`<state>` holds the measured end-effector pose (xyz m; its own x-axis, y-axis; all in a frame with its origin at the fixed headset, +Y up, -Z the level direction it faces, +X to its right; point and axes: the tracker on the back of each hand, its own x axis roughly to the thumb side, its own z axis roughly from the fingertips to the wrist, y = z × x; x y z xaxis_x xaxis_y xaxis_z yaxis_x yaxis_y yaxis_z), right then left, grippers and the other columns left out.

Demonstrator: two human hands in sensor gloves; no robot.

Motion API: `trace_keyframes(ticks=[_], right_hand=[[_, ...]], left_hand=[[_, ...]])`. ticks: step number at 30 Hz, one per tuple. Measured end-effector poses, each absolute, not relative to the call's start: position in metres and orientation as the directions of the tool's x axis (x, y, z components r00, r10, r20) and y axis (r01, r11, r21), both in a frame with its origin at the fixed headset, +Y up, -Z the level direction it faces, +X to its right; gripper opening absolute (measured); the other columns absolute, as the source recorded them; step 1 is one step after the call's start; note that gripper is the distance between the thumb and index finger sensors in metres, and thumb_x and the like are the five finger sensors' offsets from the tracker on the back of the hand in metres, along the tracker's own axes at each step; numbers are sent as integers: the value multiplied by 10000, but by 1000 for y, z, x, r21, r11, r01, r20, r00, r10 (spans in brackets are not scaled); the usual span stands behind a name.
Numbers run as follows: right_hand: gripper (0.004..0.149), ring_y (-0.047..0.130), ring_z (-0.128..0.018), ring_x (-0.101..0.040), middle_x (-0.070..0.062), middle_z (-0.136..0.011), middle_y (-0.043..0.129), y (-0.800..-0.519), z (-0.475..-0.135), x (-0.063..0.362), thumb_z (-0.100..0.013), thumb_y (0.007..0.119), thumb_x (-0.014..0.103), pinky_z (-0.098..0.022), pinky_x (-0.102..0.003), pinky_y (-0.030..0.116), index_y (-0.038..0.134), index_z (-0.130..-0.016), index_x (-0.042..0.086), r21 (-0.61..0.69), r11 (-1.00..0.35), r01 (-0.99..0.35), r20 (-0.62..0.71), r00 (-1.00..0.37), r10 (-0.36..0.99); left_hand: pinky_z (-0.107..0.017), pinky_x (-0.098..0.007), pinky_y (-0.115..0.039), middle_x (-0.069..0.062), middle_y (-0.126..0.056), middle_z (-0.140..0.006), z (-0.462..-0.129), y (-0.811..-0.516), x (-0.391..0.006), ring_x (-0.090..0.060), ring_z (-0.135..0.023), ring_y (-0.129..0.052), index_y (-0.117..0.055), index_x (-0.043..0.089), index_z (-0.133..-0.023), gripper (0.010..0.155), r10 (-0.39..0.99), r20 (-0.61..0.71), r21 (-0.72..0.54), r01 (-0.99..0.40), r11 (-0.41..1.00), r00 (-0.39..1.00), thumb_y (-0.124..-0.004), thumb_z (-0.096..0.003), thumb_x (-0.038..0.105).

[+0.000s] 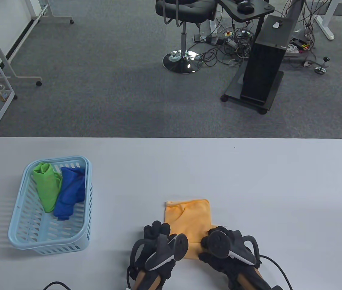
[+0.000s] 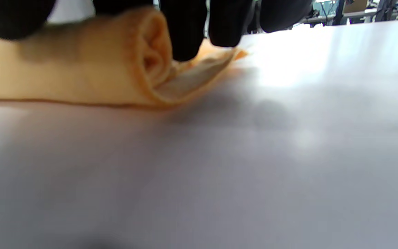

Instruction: Roll rectangular towel into towel roll

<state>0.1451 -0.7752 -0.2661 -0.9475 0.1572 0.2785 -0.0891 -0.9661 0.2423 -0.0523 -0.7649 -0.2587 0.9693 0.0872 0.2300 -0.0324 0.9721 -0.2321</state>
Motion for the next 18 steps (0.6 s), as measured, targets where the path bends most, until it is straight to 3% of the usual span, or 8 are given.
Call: trace_keyframes(ticks=[2, 3, 6, 12, 18], right_hand=[[768, 541, -977, -367, -97, -993, 573, -776, -266, 143, -235, 748, 588, -698, -619, 484, 719, -908, 220, 234, -969, -82, 288, -946, 150], [779, 534, -982, -365, -93, -997, 566, -778, -266, 142, -230, 767, 578, -702, -620, 478, 699, -916, 216, 238, -970, -53, 290, -949, 123], [766, 531, -980, -368, -89, -997, 554, -781, -267, 141, -251, 785, 535, -702, -614, 482, 649, -933, 214, 241, -970, -20, 275, -957, 88], [656, 556, -968, -367, -95, -979, 593, -780, -269, 142, -313, 682, 479, -696, -612, 490, 725, -899, 188, 244, -967, -77, 246, -959, 138], [617, 562, -959, -354, -62, -919, 651, -777, -269, 148, -313, 615, 511, -696, -607, 475, 822, -819, 225, 243, -964, -104, 241, -957, 164]], left_hand=[[-715, -685, -351, -162, -514, -1096, -258, -765, -56, -458, -1037, -394, -774, 226, -946, 733, 122, 226, -292, -52, 955, 967, -802, -301, 572], [-718, -688, -355, -152, -513, -1102, -257, -766, -57, -465, -1041, -395, -744, 262, -963, 746, 62, 223, -299, 8, 954, 973, -832, -290, 571], [-708, -686, -387, -144, -552, -1085, -259, -771, -55, -462, -1030, -442, -675, 267, -987, 750, 29, 236, -305, 46, 951, 971, -868, -304, 510], [-698, -673, -458, -127, -699, -1008, -262, -773, -53, -436, -999, -569, -761, 161, -926, 649, 49, 214, -275, 12, 961, 976, -806, -345, 448], [-704, -676, -422, -129, -686, -1010, -260, -771, -55, -445, -1007, -529, -795, 148, -907, 637, 61, 216, -303, 8, 953, 974, -728, -350, 450]])
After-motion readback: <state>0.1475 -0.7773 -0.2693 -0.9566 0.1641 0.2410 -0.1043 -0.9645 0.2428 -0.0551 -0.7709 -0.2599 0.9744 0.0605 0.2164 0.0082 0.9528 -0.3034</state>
